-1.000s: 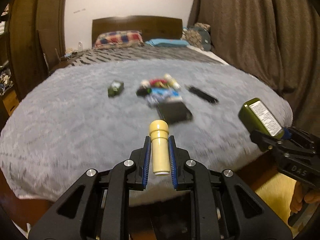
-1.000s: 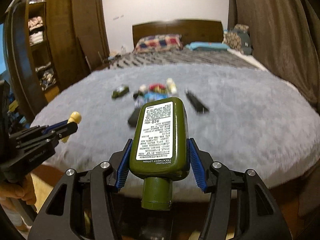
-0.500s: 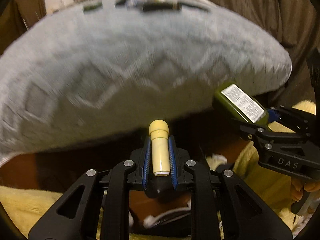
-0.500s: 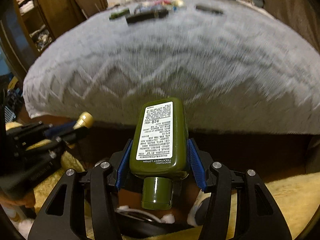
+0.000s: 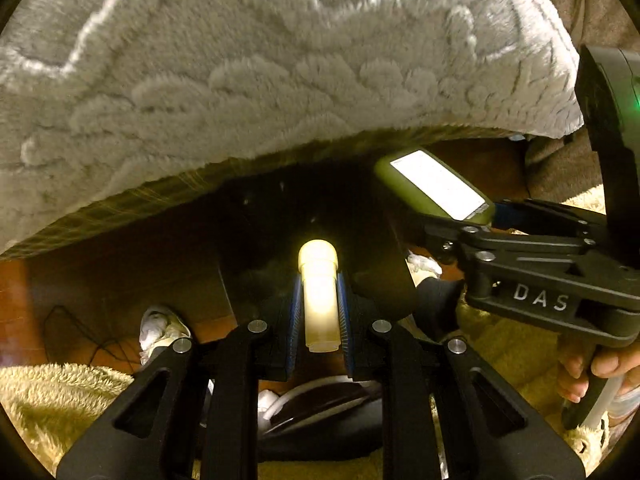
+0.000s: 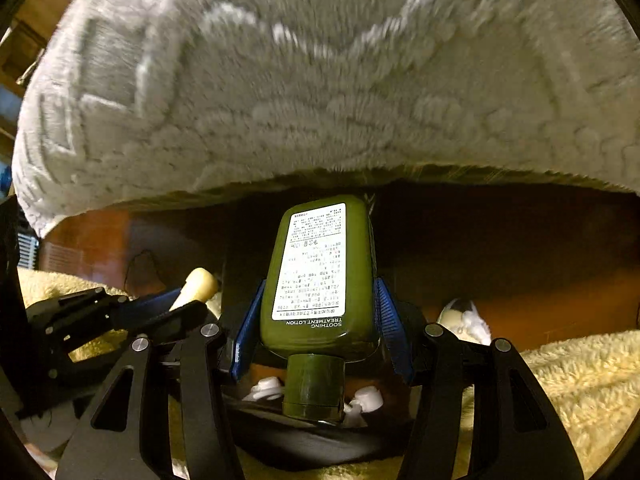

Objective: Collect trash
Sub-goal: 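Lower both held items below the bed edge and open both tools over the bin, then grasp the black box with the left tool while the right grasps the black tube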

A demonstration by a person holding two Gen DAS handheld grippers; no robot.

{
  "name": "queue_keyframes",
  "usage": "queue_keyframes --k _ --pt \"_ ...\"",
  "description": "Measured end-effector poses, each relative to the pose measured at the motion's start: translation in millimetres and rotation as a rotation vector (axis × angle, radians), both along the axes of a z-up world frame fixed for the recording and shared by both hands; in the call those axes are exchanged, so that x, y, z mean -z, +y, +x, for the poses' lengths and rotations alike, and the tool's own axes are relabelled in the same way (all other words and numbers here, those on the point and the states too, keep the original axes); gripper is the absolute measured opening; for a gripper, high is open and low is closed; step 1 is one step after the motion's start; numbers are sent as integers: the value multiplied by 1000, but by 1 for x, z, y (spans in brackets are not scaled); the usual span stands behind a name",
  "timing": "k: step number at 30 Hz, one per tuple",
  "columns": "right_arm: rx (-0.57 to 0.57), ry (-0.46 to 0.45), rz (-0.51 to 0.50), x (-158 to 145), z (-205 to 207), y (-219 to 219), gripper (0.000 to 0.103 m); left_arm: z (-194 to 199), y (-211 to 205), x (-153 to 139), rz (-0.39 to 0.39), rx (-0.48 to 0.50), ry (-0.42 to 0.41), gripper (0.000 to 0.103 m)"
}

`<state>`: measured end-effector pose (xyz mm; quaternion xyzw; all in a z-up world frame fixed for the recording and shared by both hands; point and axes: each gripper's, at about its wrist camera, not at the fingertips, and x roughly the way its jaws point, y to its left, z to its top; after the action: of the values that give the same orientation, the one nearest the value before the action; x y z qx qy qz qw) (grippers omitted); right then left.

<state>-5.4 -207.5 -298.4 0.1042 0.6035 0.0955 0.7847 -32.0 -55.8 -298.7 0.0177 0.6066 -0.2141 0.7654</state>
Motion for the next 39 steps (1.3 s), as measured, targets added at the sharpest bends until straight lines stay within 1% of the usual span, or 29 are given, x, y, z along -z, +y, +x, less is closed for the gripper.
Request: queue_keyframes --k 3,6,8,9,10,12,14,17,19,20,22,23,25,26,28,30,32,35,37,39 --pt "8 10 8 2 3 1 56 3 -2 5 0 3 21 16" --pt "9 7 -4 3 8 3 56 3 0 7 0 -3 29 18" --pt "11 0 -5 -5 10 1 57 3 1 7 3 -11 24 25" --pt "11 -6 -3 -9 8 1 60 2 3 7 5 -17 16 31" --pt "9 -14 -1 -15 8 0 65 8 4 7 8 -20 11 33" --pt "11 -37 -3 -24 7 -3 68 8 3 3 13 -26 -4 34" --pt "17 -63 -2 -35 5 -6 68 7 4 -4 22 -31 -29 35" --pt "33 -118 0 -57 1 -13 69 5 7 -26 31 -44 -81 43" --pt "47 -167 -8 -75 -4 -18 77 4 11 -40 35 -56 -125 51" --pt "59 -201 -13 -87 -7 -21 78 4 12 -49 36 -64 -153 52" --pt "80 -273 -25 -112 -12 -31 83 3 16 -66 31 -74 -199 60" --pt "89 -298 -33 -121 -12 -34 84 3 18 -77 28 -80 -229 62" --pt "105 -356 -51 -141 -14 -38 88 4 19 -99 29 -94 -285 70" --pt "111 -388 -63 -154 -10 -46 89 5 20 -108 28 -98 -307 72" --pt "129 -430 -87 -169 -3 -58 91 9 22 -128 26 -109 -352 80" --pt "163 -464 -106 -186 11 -72 91 13 22 -147 30 -124 -396 85" --pt "183 -490 -112 -195 21 -81 92 24 24 -168 33 -142 -431 89" --pt "202 -513 -127 -198 42 -79 94 43 11 -185 24 -156 -460 94" --pt "211 -525 -149 -205 58 -90 95 54 7 -189 19 -155 -475 95" --pt "219 -534 -171 -203 74 -94 95 69 3 -196 17 -167 -497 95"
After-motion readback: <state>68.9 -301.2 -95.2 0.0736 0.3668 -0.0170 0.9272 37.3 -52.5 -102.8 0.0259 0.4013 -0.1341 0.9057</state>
